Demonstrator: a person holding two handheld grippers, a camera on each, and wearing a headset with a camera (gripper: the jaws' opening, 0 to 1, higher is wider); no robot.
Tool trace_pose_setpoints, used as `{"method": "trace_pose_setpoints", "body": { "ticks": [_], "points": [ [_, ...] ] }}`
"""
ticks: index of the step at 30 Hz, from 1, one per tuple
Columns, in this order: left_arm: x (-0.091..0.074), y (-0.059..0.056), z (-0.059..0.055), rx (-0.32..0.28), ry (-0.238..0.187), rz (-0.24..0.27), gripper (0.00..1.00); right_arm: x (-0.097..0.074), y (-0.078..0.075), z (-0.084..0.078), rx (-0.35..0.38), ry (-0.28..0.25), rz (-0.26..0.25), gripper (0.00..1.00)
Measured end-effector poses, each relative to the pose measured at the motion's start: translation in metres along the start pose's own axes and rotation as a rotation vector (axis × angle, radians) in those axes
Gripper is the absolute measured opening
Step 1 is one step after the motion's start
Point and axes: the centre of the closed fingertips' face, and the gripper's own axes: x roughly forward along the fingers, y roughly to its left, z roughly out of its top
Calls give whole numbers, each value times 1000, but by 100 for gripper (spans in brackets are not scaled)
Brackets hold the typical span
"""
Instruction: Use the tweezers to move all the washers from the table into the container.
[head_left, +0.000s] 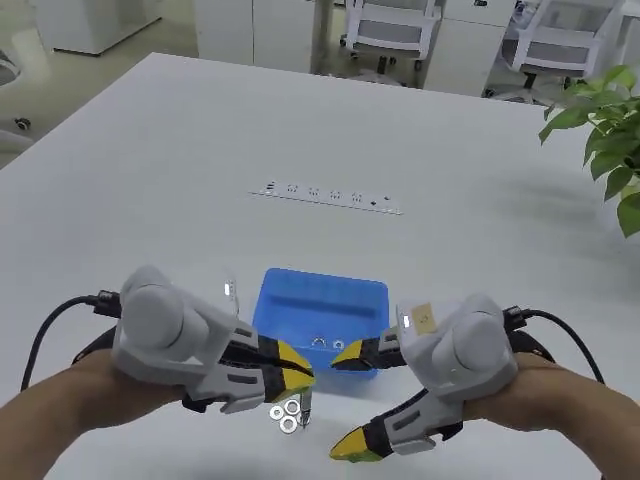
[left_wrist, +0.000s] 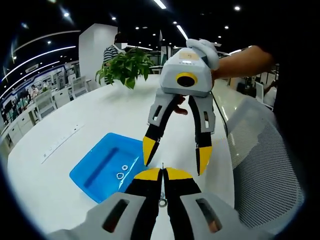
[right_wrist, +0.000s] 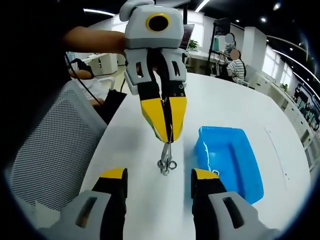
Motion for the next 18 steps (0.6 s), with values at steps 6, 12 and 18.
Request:
{"method": "trace_pose_setpoints", "body": {
  "ticks": [6,12,18],
  "points": [
    [-1,-2,-1,22,0,-17,6,9,1,3,-29,5,34,42],
    [-1,-2,-3,36,4,-34,6,17,1,2,-67,17,49,32],
    [-1,-2,-3,46,12,-51,6,21,0,1,-97,31,54,25]
  ]
}}
